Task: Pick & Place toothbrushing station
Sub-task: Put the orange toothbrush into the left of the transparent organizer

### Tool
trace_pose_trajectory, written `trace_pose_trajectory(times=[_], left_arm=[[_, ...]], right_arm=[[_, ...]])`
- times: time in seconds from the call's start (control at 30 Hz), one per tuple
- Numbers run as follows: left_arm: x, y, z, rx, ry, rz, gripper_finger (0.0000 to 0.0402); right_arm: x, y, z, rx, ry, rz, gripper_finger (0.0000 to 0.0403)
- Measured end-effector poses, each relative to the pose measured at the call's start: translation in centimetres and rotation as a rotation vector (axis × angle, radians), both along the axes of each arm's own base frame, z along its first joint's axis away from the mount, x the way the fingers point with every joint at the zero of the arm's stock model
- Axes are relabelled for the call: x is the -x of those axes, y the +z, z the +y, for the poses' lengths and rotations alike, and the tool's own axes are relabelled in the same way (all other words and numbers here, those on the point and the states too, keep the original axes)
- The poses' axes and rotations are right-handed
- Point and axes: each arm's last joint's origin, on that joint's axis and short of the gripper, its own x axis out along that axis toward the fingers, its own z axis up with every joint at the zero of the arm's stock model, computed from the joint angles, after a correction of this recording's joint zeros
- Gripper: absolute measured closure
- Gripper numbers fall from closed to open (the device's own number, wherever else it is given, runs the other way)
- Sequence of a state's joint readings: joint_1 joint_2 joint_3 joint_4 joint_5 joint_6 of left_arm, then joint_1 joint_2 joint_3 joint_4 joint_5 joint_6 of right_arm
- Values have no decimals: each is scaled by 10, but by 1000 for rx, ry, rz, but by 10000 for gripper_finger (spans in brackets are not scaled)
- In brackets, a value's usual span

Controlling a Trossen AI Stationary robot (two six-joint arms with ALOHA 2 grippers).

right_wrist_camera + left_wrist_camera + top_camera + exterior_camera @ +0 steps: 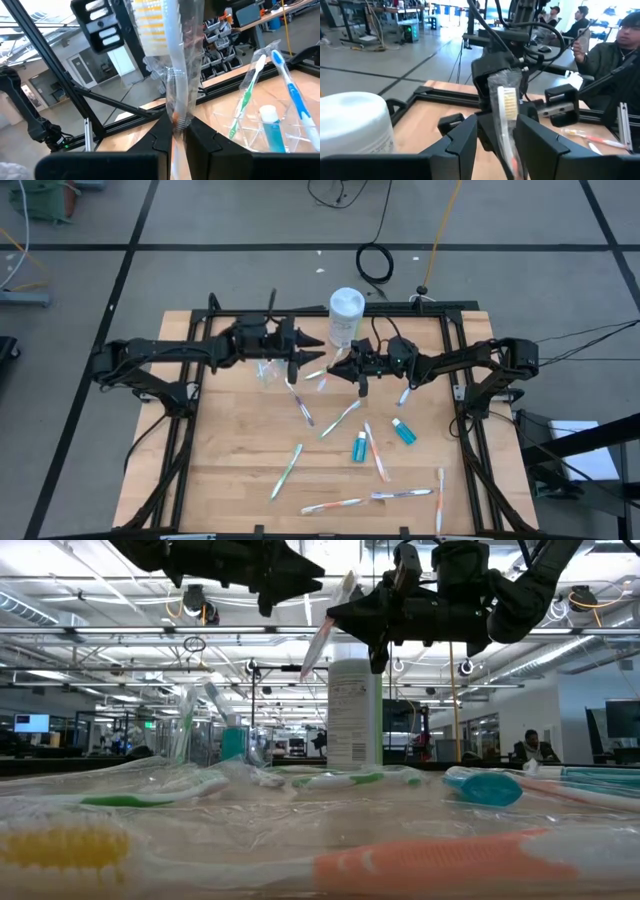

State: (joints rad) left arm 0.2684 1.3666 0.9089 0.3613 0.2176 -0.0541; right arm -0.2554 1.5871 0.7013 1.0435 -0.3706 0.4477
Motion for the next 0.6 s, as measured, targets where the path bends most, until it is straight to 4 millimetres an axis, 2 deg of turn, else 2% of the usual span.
trace_pose_trajectory(times=[0.23,0.43,0.6], left_arm=[[-10,-16,-2,13,13,61,259],[-11,-18,0,-24,64,78,259],[-11,-19,-3,2,-46,78,258]], right_arm=[[0,0,0,-1,-1,-3,380],[0,0,0,-2,-1,1,380],[0,0,0,-4,-1,1,380]])
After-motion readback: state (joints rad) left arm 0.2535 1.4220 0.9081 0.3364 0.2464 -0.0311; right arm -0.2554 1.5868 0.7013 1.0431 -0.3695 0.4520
